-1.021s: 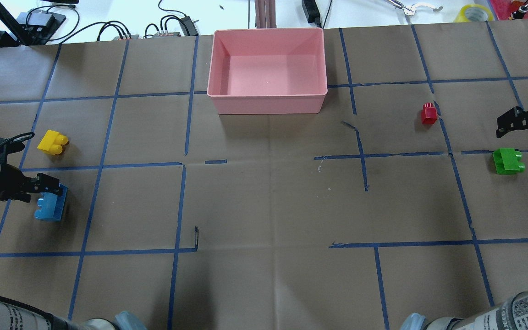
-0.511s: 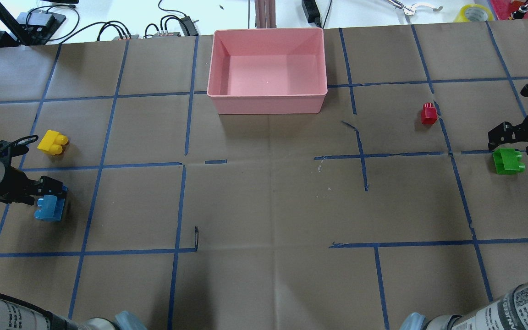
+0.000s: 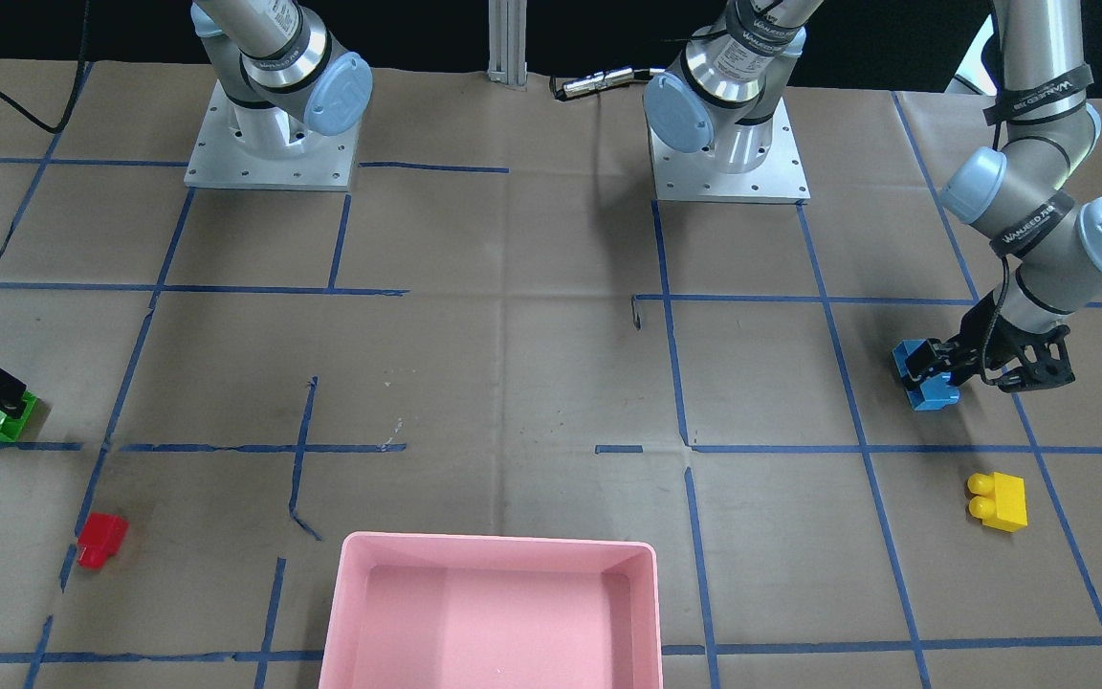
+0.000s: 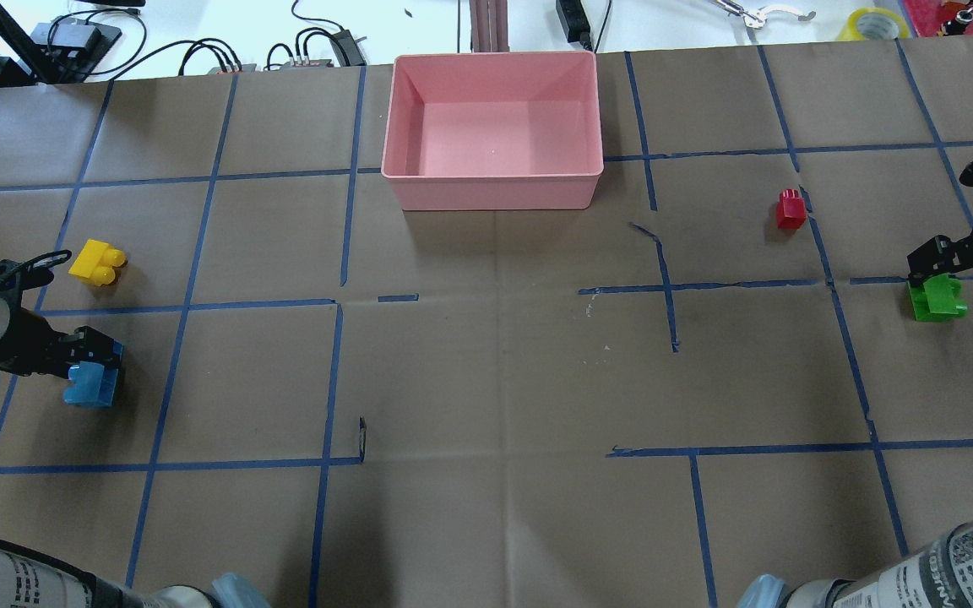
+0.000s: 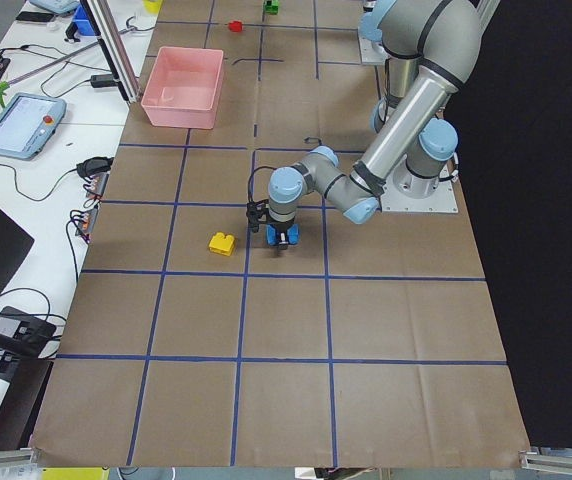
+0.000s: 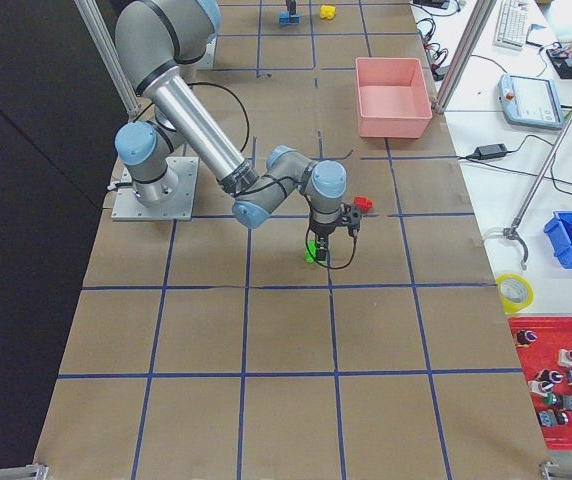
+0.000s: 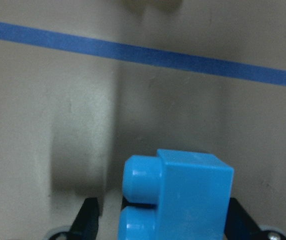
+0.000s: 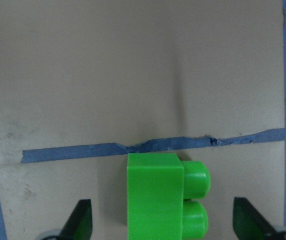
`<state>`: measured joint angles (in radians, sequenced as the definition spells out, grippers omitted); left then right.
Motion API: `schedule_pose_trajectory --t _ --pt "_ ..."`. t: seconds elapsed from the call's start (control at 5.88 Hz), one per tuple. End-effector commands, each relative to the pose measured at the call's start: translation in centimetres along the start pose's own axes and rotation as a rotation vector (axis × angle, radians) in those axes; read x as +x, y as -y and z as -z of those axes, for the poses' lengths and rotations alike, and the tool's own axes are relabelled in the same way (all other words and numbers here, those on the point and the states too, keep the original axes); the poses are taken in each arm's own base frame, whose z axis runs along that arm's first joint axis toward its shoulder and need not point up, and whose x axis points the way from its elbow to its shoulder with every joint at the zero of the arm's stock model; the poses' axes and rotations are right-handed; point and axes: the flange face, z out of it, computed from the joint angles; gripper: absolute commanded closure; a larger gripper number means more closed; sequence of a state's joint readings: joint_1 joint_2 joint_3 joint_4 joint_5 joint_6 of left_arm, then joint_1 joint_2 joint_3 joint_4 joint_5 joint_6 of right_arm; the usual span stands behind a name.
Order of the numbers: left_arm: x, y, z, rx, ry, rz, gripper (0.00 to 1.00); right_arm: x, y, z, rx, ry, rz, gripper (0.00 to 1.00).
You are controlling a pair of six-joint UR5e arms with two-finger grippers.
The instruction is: Put all blocks into box
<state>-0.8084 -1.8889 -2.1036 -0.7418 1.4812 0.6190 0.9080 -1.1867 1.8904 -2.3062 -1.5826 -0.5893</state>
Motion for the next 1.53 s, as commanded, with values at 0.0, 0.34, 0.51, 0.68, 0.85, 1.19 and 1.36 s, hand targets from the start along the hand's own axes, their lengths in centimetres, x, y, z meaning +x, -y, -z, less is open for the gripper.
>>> schedule_pose_trajectory --t 0.0,0.34,0.51,0.68,0.85,1.19,1.36 --pt "-0.1 0.1 0.2 0.003 0.003 -0.003 0.59 1.0 -0.3 -1.5 -0.020 0.018 -0.007 0.01" --pt "0.0 1.1 2.5 0.050 0.029 -0.020 0.63 0.9 -0.3 -2.4 -0.031 0.031 -0.010 0.01" --pt "-0.5 3.1 5.2 0.121 0.028 -0.034 0.64 0.9 -0.3 -2.5 -0.032 0.032 -0.009 0.01" --pt "-0.1 4.4 7.4 0.155 0.040 -0.063 0.64 0.9 -0.2 -2.6 -0.031 0.035 -0.009 0.02" --pt "1.9 6.3 10.3 0.160 0.044 -0.105 0.64 0.9 -0.2 -2.5 -0.031 0.033 -0.007 0.02" --pt "4.9 12.5 20.2 0.118 0.015 -0.176 0.64 1.1 -0.2 -2.3 -0.031 0.022 -0.009 0.49" --pt "10.9 15.8 24.2 0.100 -0.001 -0.247 0.64 1.1 -0.1 -2.2 -0.030 0.019 -0.016 0.75"
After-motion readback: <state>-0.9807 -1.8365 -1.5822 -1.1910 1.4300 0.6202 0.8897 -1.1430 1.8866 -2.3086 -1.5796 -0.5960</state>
